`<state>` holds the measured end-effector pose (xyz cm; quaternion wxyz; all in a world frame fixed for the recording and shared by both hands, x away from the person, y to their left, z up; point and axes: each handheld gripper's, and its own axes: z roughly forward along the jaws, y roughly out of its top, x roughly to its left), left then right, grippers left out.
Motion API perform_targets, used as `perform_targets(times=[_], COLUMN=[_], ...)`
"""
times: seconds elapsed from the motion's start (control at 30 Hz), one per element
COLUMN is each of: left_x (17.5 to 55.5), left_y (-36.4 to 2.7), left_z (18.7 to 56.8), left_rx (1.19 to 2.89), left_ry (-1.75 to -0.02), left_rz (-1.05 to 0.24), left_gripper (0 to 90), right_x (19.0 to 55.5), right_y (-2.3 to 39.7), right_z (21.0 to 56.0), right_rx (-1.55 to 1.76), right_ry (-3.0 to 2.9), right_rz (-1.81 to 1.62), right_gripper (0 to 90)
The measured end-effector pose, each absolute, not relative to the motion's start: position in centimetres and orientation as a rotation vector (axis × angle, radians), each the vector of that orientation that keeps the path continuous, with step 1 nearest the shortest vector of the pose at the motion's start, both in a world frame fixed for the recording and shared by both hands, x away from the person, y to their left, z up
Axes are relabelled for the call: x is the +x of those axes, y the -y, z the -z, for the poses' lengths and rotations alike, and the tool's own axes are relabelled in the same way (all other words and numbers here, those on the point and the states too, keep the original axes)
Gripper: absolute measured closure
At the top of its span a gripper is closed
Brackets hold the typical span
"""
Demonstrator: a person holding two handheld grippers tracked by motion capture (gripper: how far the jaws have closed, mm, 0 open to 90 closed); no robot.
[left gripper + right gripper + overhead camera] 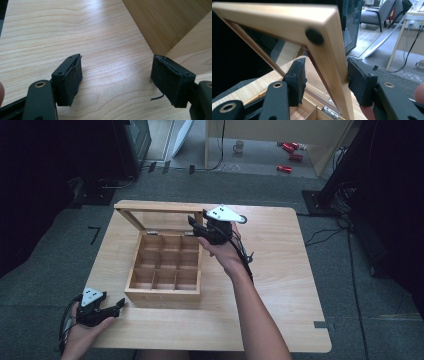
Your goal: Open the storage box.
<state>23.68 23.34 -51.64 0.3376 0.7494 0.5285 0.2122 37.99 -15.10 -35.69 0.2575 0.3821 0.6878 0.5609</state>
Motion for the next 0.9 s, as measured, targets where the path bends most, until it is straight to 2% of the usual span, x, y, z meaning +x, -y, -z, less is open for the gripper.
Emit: perform_targets(times=[0.7, 0.9], left_x=[23.8, 23.8], left_y=[-23.4, -23.5], left_z=[51.6, 51.6], left_rx=[1.938, 1.941], left_ry=[-1.38, -1.38], left_rz=[-0.542, -0.54], left_gripper=[26.4, 26.6], right_x=[42.5, 43.7], right_y=[15.5, 16.0], right_z=[38.3, 39.4], right_rx=[1.078, 1.097], right_ry=[-1.903, -1.9], right_rz=[-1.565, -1.583], right_gripper=[52.3, 58.5])
